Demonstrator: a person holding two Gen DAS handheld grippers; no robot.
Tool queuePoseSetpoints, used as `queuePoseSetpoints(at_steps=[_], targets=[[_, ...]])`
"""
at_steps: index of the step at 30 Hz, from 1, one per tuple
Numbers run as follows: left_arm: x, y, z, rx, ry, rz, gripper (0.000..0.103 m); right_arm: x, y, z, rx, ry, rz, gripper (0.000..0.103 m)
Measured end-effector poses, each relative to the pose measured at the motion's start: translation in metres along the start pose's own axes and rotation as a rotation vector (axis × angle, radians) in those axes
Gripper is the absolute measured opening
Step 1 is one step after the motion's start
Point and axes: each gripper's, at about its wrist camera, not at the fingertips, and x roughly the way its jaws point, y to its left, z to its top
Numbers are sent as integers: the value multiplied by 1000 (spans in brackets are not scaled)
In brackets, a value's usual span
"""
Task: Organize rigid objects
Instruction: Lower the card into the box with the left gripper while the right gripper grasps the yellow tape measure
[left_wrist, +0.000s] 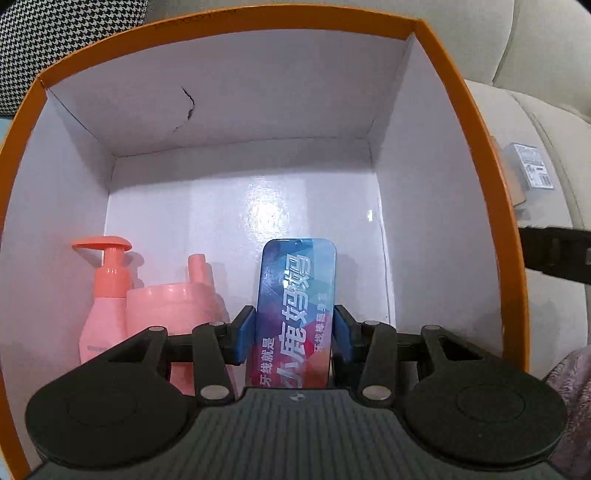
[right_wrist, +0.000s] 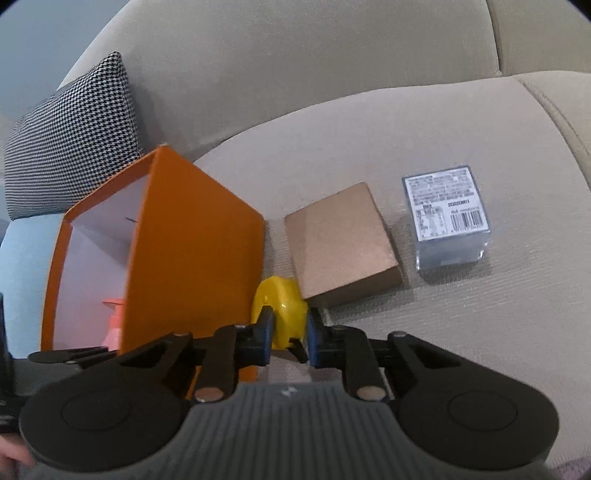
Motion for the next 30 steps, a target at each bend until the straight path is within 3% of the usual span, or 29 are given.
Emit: queuePoseSetpoints(at_steps=[3, 7, 12, 14, 20, 25, 30], targets=[[2, -6, 0, 5, 0, 3, 54, -4, 4, 1, 8, -15, 12, 18], [-3, -3, -1, -18, -26, -43, 56, -2, 11, 3, -2, -28, 8, 27], [-21, 13, -8, -99, -91, -108, 58, -2, 15, 6, 3, -55, 44, 27], [-25, 17, -8, -121, -99, -127, 58, 1, 18, 8, 15, -40, 78, 19], [-29, 14, -10, -118, -115, -133, 58, 11, 24, 11, 0, -35, 25, 20], [-25, 19, -7, -116, -115, -153, 58, 11, 20, 16, 15, -16, 5, 30], [-22, 20, -6, -122, -119, -177, 58, 8, 13, 9, 32, 11, 41, 32]])
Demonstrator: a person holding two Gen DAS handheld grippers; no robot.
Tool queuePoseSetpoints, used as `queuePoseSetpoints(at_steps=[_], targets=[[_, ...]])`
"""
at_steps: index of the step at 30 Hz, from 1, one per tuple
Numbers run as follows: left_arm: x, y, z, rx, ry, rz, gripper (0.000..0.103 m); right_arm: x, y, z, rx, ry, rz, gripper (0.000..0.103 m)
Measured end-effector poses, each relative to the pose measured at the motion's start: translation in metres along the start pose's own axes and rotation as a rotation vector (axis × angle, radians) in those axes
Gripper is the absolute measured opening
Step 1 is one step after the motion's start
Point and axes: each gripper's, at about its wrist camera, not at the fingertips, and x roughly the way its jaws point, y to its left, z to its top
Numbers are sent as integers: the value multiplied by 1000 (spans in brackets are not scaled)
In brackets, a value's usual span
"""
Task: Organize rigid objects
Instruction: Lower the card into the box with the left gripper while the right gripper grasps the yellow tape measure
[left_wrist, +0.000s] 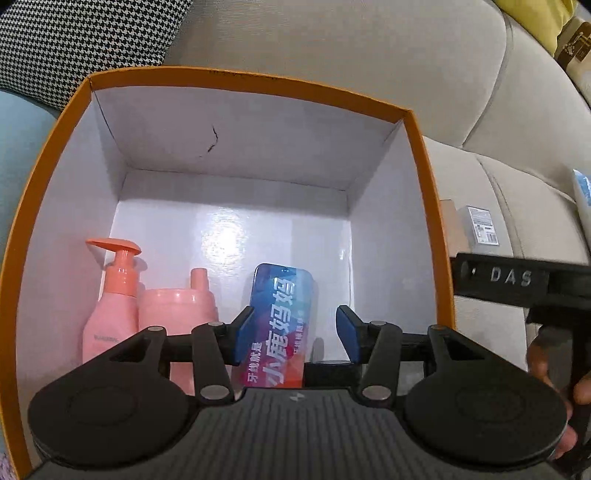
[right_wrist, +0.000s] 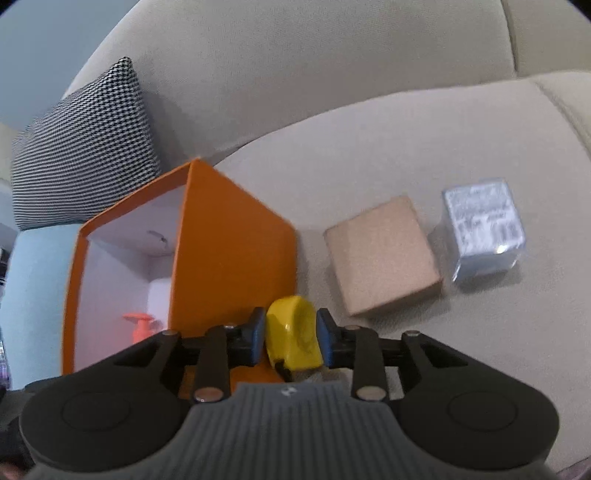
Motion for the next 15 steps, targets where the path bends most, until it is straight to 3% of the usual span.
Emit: queuePoseSetpoints(at_steps=[3, 7, 9, 13, 15], targets=[[-2, 1, -1, 0, -4, -1, 58, -2, -4, -4, 6, -15, -2, 33], [-12, 5, -2, -10, -15, 3, 58, -12, -5, -5, -1, -42, -48, 26], [-15, 6, -2, -21, -16, 7, 58, -15, -17, -6, 38, -40, -30, 23], [-11, 8, -3, -35, -2, 6, 58, -9, -38, -10, 129, -23, 67, 29], [-10, 5, -4, -23, 1, 6, 58, -5, -37, -10, 115, -36, 58, 33]])
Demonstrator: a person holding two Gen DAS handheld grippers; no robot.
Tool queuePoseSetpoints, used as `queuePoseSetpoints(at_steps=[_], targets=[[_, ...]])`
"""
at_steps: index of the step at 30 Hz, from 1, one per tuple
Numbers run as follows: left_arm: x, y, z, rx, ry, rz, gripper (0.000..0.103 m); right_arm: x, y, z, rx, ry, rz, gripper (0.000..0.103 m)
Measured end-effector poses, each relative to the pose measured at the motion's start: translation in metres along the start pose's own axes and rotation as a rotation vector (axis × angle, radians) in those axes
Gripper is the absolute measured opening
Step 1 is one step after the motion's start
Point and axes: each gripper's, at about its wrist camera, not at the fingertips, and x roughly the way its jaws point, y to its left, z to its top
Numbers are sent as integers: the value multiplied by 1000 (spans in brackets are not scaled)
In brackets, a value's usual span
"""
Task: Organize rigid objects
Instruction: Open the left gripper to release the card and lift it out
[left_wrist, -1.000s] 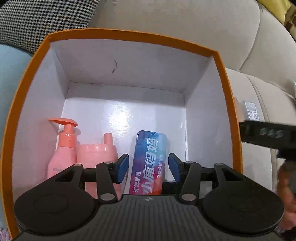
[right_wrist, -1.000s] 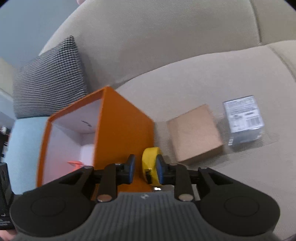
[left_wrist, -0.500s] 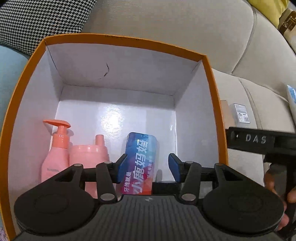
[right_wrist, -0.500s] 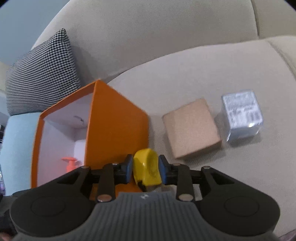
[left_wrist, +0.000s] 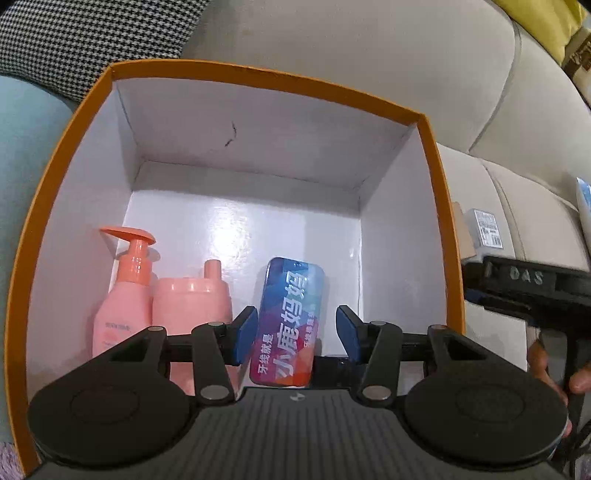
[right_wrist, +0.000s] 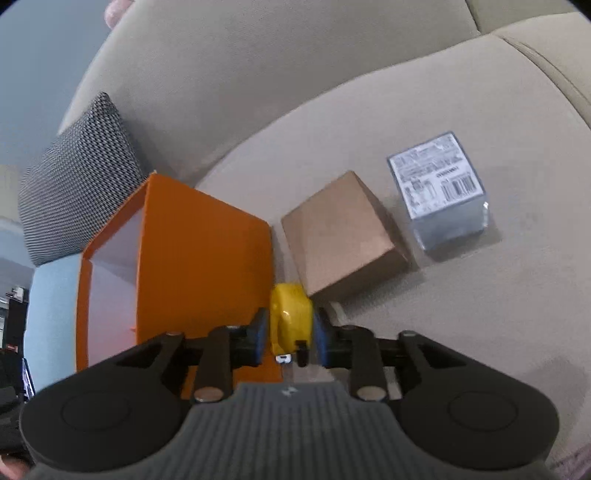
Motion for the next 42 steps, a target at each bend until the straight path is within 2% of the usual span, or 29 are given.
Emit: queuePoseSetpoints(at_steps=[3, 6, 10, 14, 15, 17, 21, 25, 27, 30, 33, 36, 38, 42], targets=[[0, -2, -2, 11, -3, -1, 58, 4, 1, 1, -3, 1, 0, 43], [1, -4, -2, 24, -9, 9, 58, 20, -1, 5, 9, 53, -36, 36], [4, -10, -1, 80, -21, 43, 58, 27, 4, 4, -18, 57, -59, 41], [20, -21, 9, 202, -35, 89, 56, 36, 13, 2, -59, 59, -73, 47], [25, -24, 12, 233, -28, 89, 56, 36, 14, 2, -63, 60, -70, 46], [32, -30, 17, 324, -20, 74, 56, 32, 11, 3, -51, 55, -58, 39], [47, -46, 18, 535, -9, 99, 56, 16, -2, 5, 10, 43, 6, 23], [58, -52, 18, 633, 15, 123, 59, 7, 8, 4, -5, 26, 75, 21], [60, -52, 17, 640, 23, 129, 59, 11, 12, 4, -24, 35, 82, 22], [61, -51, 16, 638, 24, 155, 56, 18, 24, 4, -55, 30, 45, 25], [61, -48, 13, 640, 21, 173, 56, 16, 31, 7, -99, 25, -19, 39], [60, -46, 11, 632, 3, 162, 56, 19, 33, 7, -108, 32, -21, 38], [54, -38, 10, 579, -29, 138, 53, 16, 26, 8, -70, 39, -7, 38], [38, -30, 12, 464, -80, 43, 48, 18, 15, 9, 6, 46, 32, 38]])
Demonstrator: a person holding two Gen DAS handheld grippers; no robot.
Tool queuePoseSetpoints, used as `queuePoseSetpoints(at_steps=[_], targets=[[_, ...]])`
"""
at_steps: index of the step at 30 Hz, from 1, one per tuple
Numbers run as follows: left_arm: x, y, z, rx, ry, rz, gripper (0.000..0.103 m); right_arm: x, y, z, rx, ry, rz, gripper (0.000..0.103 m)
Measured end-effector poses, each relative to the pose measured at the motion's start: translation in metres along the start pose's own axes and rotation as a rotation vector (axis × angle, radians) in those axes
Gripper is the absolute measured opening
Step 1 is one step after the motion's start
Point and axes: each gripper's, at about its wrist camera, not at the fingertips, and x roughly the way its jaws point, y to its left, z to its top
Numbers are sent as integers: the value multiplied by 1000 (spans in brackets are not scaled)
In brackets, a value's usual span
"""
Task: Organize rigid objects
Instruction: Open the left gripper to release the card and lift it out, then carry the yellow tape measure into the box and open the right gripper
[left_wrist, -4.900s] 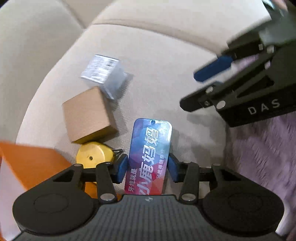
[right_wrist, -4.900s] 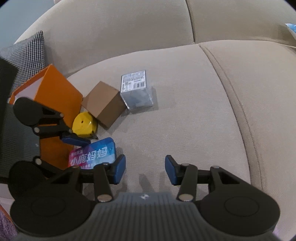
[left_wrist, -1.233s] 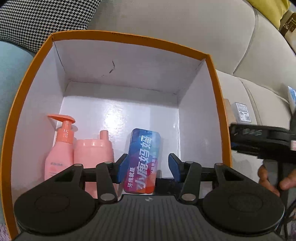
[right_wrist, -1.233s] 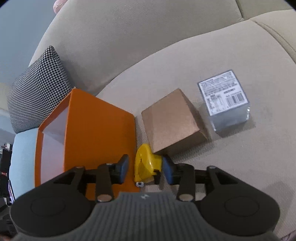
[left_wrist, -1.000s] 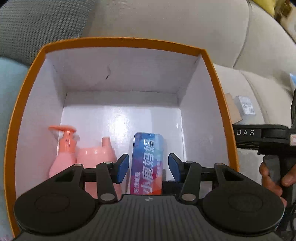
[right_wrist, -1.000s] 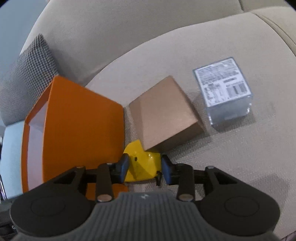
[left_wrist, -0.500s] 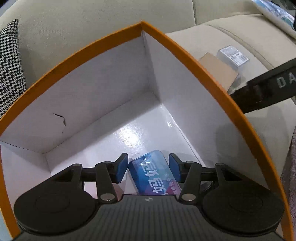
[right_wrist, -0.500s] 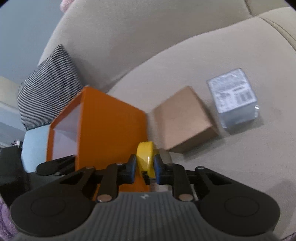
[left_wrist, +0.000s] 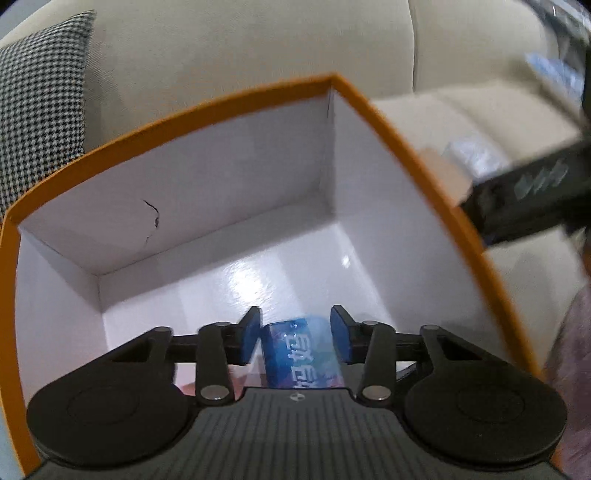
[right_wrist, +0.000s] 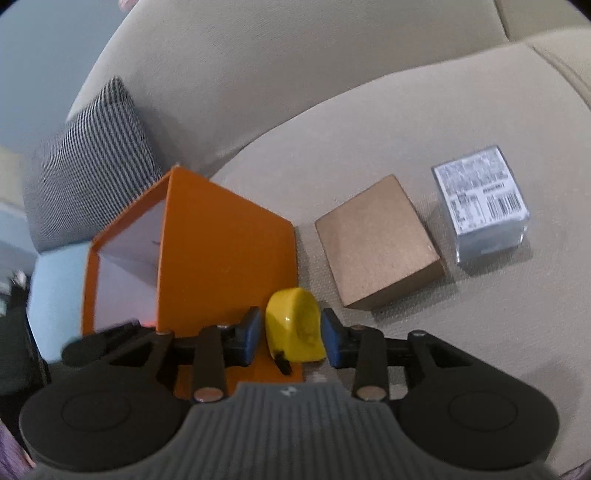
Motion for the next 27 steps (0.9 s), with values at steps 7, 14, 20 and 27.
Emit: queuePoseSetpoints(at_steps=[7, 14, 20, 27], targets=[[-17, -8, 5, -41, -45, -14, 45, -3, 7, -2, -42, -41, -53, 25], [-28, -10, 10, -131, -67, -41, 40, -4, -2, 1, -11, -7, -7, 22], [-40, -9, -1, -197, -83, -52, 40, 10, 3, -3, -57, 15, -61, 21], [-52, 1, -14, -221, -38, 19, 39, -25, 28, -9, -156, -53, -86, 20]])
